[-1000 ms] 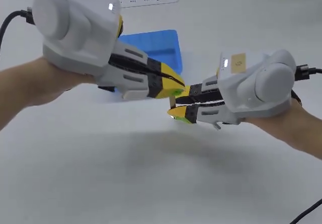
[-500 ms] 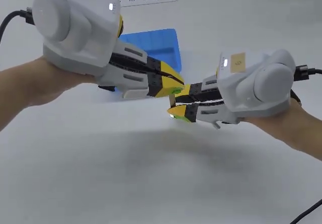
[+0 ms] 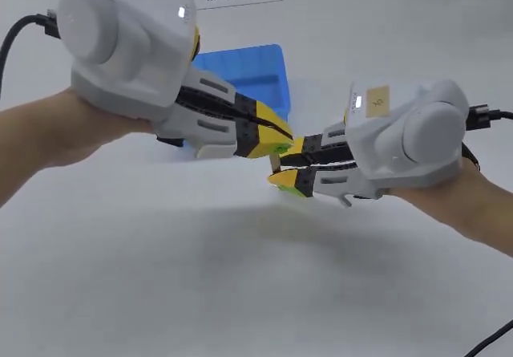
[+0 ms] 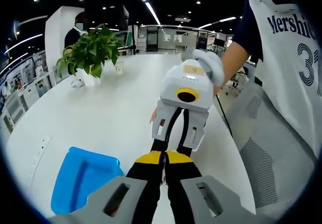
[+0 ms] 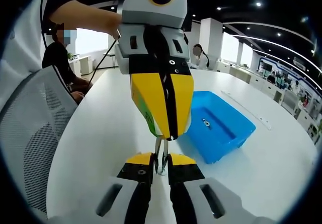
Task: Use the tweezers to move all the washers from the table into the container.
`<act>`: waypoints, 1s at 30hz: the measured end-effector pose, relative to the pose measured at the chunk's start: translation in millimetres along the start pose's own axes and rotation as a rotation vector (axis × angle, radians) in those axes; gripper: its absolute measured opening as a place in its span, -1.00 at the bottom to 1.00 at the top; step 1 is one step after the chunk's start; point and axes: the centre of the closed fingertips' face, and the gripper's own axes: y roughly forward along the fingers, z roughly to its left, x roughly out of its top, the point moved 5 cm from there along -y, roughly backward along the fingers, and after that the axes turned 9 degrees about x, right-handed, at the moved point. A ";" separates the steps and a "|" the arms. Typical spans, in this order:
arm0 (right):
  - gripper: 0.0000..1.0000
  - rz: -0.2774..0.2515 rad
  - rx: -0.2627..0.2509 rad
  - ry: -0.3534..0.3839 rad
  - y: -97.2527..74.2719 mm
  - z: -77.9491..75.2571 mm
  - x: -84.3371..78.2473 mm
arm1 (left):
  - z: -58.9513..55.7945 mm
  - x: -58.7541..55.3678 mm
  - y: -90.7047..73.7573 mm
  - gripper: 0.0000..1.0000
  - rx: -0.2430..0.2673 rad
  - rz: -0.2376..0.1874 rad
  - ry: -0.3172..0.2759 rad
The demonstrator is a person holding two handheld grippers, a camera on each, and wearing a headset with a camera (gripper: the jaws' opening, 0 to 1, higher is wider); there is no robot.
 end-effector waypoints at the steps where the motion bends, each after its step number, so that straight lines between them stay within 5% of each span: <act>1: -0.76 0.002 0.001 -0.001 0.1 0.3 0.1 | -0.2 -0.3 -0.5 -0.90 -0.003 0.001 -0.002; 14: -0.79 -0.001 -0.002 0.022 0.2 0.0 2.0 | 1.3 0.5 -4.5 -0.90 -0.010 0.009 -0.018; 30: -0.80 -0.048 0.004 -0.041 -6.2 -8.5 56.3 | 12.1 27.6 -47.3 -0.90 0.003 0.007 0.045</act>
